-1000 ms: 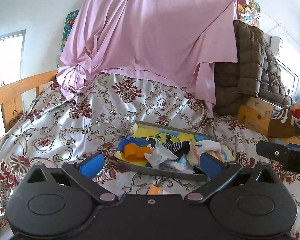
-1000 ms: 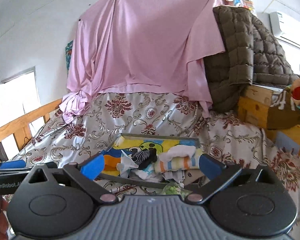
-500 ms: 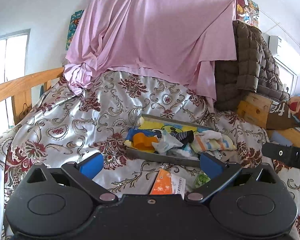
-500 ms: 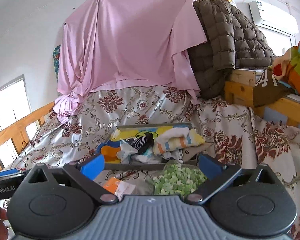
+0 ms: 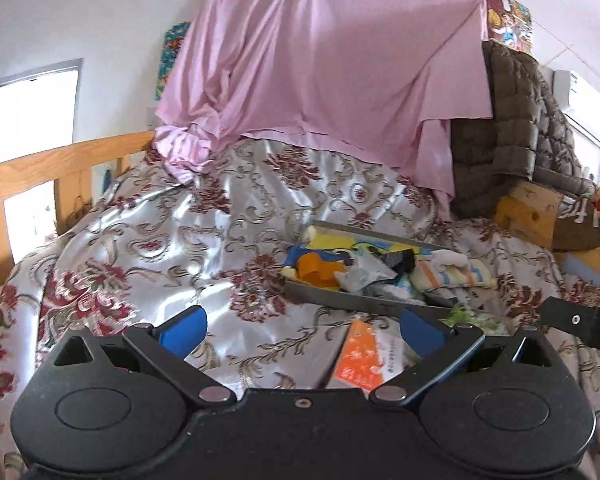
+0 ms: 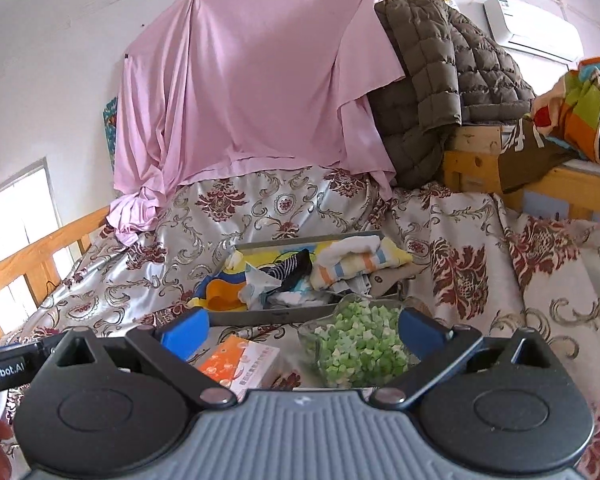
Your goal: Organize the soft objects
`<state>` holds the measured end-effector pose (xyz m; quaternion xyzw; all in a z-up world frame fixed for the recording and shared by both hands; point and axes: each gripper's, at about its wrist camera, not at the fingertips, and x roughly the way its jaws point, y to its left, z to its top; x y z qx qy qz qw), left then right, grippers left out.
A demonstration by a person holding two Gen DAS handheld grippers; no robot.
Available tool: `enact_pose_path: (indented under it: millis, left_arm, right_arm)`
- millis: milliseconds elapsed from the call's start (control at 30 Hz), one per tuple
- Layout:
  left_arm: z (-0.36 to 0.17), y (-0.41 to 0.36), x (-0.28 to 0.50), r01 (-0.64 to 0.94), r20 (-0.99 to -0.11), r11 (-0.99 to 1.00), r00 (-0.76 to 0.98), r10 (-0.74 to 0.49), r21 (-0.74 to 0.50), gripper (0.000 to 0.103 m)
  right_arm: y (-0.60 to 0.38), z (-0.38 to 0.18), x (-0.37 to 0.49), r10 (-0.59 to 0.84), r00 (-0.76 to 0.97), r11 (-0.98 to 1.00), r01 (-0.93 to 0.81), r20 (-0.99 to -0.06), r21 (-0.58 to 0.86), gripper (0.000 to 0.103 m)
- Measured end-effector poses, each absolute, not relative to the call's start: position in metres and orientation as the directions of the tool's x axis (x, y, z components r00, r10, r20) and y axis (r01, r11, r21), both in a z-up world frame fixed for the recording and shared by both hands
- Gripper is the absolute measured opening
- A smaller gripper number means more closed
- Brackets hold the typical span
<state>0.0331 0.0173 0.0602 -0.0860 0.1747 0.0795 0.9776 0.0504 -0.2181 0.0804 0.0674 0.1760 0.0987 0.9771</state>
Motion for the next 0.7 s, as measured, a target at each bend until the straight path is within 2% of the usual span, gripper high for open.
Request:
enact_pose_path:
  millis: [167,400,700]
  left_arm:
    - [0.042,0.015,0.029,-0.218,-0.357,0.968,0.92,0.16,-0.128,0.102]
    - [0.022,0.012,0.026,-0.278,-0.354,0.955,0.908,0.227,-0.1,0.102]
    - [0.004,0.01,0.028,-0.288,-0.383,0.956,0.891,0.243,-0.063,0.102]
  right_arm:
    - [-0.224,0.062,0.048,0.215,0.922,0.971,-0.166,-0.323,0.172,0.103]
    - [-0.233,0.027,0.056,0.207,0.878,0.967,-0.115,-0.432,0.228,0.103]
    - [-0.218,0.012,0.054,0.206,0.874,0.976,-0.151,-0.439,0.158,0.103]
